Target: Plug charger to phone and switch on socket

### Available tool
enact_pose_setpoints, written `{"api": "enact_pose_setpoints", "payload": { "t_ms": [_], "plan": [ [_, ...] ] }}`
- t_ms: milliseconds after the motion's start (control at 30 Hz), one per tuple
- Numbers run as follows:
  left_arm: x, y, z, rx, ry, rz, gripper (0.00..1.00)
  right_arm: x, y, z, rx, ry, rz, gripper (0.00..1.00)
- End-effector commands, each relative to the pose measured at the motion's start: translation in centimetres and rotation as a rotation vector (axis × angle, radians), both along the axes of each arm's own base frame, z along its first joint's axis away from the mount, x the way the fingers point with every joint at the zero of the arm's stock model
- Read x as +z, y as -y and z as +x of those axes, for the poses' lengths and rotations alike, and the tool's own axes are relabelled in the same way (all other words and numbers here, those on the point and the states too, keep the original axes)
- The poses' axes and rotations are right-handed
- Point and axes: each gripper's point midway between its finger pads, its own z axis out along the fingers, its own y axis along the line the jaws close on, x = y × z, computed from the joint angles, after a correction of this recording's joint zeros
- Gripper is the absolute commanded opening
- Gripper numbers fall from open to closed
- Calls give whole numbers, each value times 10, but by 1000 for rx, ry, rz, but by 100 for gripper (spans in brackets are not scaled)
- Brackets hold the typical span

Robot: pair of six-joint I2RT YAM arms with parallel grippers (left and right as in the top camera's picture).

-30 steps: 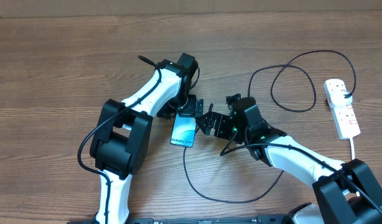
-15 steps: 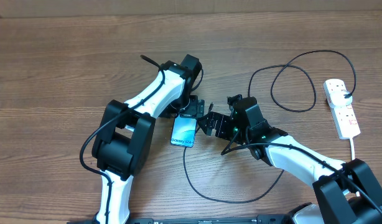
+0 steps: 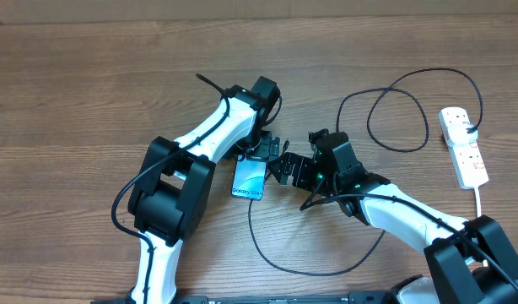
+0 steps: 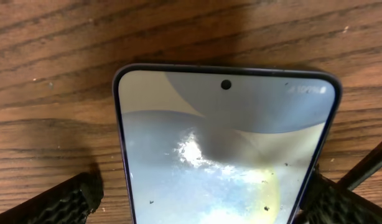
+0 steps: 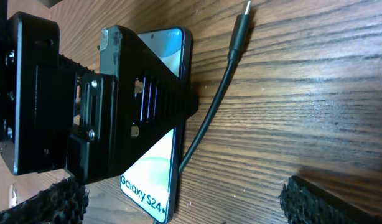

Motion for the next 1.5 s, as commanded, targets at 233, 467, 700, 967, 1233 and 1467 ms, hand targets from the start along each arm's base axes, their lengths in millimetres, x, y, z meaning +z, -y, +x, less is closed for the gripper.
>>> {"api": "enact_pose_setpoints", "payload": {
  "t_ms": [233, 467, 700, 967, 1233, 1467],
  "plan": [
    [-17, 10, -14, -102, -42, -9, 100, 11, 16, 22, -107, 46, -5, 100],
    [-16, 7, -19, -116, -63, 4, 99, 12, 12, 20, -88, 39, 12, 100],
    [-16, -3, -20, -94, -65, 52, 89, 15, 7, 17, -28, 59, 20, 100],
    [-15, -3, -28, -105, -101, 45, 93, 15, 6, 17, -27, 59, 21, 100],
    [-16, -1, -26, -104, -90, 40, 85, 15, 6, 17, -27, 59, 21, 100],
    [-15, -4, -30, -94, -108, 50, 89, 15, 6, 17, -27, 59, 21, 100]
  ]
}}
